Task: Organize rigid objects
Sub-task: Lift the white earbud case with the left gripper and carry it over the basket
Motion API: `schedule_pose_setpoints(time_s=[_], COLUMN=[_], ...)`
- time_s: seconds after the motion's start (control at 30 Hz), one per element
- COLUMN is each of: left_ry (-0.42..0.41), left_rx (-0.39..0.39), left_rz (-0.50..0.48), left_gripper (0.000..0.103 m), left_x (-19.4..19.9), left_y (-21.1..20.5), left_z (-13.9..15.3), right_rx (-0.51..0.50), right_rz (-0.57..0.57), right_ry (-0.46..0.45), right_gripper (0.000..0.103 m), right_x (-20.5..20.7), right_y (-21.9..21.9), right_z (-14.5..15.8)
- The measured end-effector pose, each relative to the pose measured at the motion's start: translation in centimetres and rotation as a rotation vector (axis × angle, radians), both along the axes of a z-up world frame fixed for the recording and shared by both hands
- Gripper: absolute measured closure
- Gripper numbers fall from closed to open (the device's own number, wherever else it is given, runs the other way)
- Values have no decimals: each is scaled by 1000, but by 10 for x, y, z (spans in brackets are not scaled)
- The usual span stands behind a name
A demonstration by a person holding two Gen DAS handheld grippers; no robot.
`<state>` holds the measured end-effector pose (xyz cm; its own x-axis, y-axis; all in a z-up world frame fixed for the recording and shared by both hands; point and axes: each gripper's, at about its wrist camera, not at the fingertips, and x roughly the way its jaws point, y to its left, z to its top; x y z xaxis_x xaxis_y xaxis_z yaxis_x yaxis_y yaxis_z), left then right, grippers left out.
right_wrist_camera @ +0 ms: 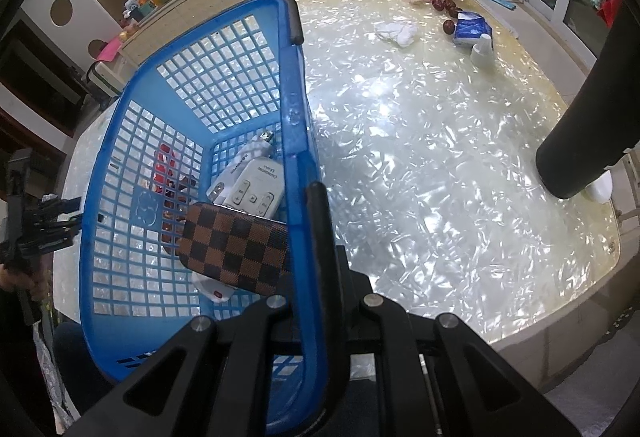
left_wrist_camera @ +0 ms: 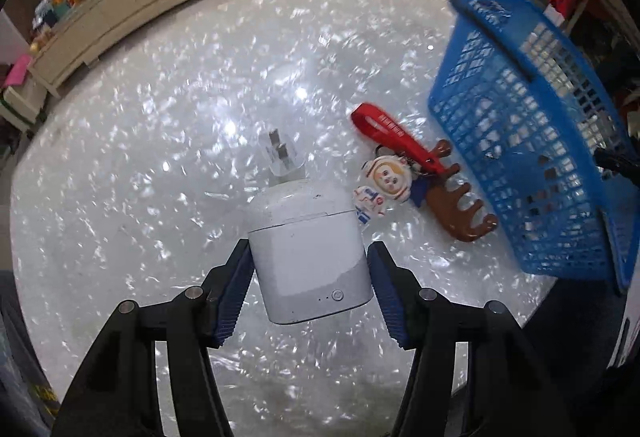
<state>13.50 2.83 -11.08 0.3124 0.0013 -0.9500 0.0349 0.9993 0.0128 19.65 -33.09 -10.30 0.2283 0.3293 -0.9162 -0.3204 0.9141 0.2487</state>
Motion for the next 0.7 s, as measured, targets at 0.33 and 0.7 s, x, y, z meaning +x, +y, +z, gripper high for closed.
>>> schedule_pose_setpoints(time_s=[0.33, 0.7], left_ry=[-122, -216], left_rx=[19, 60], left_rz=[-144, -385], left_gripper=[41, 41], left_x=[-9, -2], left_y=[-43, -127], left_z=[70, 113], right_rx=[-9, 23], right_rz=[-3, -1], right_ry=[-1, -1], right_gripper=[95, 95], right_x=[-2, -2], right_y=[0, -2], right_z=[0, 0])
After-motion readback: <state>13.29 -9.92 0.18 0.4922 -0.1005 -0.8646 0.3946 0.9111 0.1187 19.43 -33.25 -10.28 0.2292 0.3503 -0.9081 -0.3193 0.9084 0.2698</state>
